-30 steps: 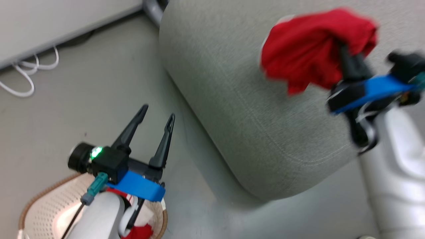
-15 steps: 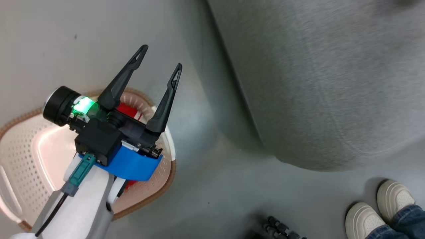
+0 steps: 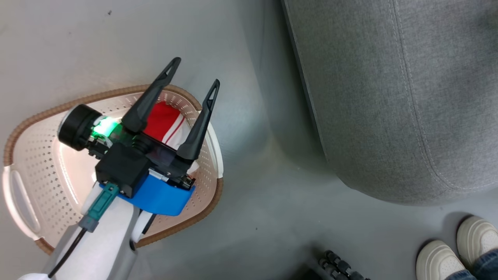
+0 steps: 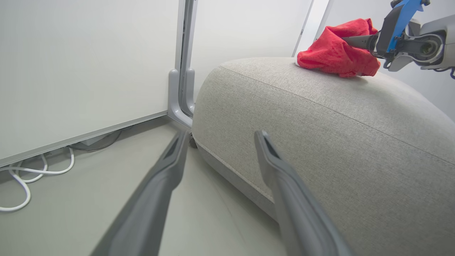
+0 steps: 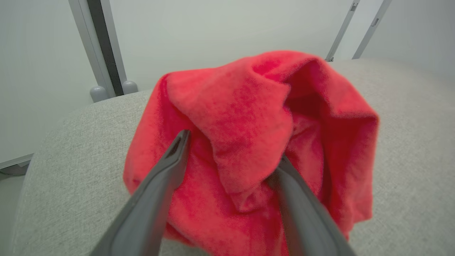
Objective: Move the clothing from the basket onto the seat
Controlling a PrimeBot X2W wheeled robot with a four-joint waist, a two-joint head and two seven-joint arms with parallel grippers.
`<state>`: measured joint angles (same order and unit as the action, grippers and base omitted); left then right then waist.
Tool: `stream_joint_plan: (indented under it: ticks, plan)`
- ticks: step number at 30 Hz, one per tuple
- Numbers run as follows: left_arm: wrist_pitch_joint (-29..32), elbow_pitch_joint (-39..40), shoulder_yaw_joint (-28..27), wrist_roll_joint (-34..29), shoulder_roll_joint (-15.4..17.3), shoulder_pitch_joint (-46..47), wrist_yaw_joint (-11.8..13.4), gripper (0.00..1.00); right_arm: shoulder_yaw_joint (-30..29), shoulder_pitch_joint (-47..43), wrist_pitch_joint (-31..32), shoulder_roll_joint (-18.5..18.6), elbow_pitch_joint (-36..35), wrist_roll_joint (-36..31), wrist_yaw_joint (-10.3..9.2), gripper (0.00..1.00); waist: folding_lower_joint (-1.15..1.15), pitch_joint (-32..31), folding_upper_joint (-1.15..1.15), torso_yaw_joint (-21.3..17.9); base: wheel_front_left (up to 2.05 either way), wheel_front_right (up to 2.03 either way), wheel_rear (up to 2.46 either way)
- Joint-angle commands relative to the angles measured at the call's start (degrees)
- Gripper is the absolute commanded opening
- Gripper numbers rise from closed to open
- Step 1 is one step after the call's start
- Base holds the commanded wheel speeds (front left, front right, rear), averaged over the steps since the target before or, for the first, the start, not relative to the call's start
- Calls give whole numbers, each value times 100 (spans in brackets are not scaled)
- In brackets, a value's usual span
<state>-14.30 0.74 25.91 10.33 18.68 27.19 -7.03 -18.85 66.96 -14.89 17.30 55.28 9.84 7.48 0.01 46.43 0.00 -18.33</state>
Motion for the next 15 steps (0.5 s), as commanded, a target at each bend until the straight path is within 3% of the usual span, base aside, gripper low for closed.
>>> stream_joint_plan:
  ticks: [1, 8, 15]
  plan:
    - [-43, -49, 13, 31, -19, 57, 20, 100, 2, 45, -29, 34, 37, -35, 2, 100, -1, -105, 0, 53, 0, 0, 0]
    - [-90, -616, 173, 271, -379, -36, -8, 100, -33, -494, -35, 64, 201, -207, 3, 100, -1, -951, 0, 323, 0, 0, 0]
    - [-96, -1078, -118, 587, -946, -357, -27, 100, 164, -1360, -34, 48, -12, -292, 2, 100, -1, -2122, 0, 698, 0, 0, 0]
